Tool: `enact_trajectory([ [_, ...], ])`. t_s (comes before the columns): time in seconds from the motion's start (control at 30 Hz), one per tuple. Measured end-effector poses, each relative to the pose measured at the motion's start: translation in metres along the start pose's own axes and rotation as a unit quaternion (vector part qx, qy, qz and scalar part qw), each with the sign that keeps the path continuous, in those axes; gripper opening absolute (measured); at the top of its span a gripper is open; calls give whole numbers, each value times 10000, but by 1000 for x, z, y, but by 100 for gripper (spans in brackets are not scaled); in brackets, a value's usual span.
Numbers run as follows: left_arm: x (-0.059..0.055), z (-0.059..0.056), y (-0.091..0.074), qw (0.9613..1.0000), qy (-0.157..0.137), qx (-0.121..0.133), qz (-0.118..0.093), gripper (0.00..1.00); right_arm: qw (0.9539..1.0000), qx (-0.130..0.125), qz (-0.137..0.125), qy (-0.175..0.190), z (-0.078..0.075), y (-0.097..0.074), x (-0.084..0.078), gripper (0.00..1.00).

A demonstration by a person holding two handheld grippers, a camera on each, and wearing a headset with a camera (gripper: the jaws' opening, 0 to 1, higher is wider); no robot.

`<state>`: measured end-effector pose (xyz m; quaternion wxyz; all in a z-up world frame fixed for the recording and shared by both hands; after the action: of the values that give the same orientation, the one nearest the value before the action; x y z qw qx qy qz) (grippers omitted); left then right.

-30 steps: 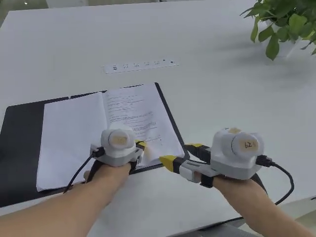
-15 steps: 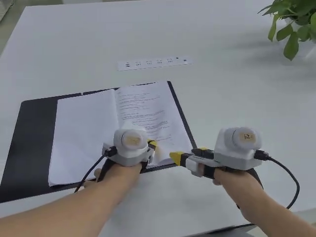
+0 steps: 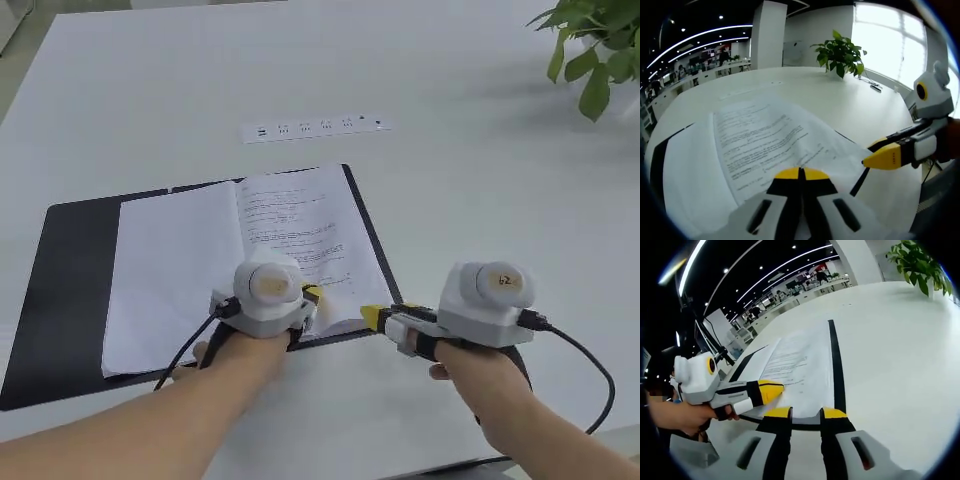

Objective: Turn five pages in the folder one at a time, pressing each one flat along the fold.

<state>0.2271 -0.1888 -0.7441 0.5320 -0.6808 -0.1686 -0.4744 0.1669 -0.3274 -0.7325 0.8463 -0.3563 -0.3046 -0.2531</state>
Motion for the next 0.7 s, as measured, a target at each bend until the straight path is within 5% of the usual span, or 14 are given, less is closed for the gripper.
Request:
enact_trajectory([
  [0.23, 0, 0, 0, 10000, 22, 16, 1, 0, 9995, -271, 8, -187, -4, -3, -2, 4],
  [0.7, 0, -1, -1, 10000, 52, 10, -6, 0, 9976, -387, -55, -568, 3, -7, 6, 0],
])
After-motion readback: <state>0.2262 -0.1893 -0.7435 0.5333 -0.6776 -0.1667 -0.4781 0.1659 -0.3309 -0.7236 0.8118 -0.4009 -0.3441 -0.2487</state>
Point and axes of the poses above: the centre of the closed fingertips' face, and the gripper's own axes: y roughly forward along the fingers, z roughly to its left, x roughly out of its top, the point moved 7 cm from there along -y, roughly backward along the fingers, and after that the axes turned 14 degrees about x, right-handed, at the moved point
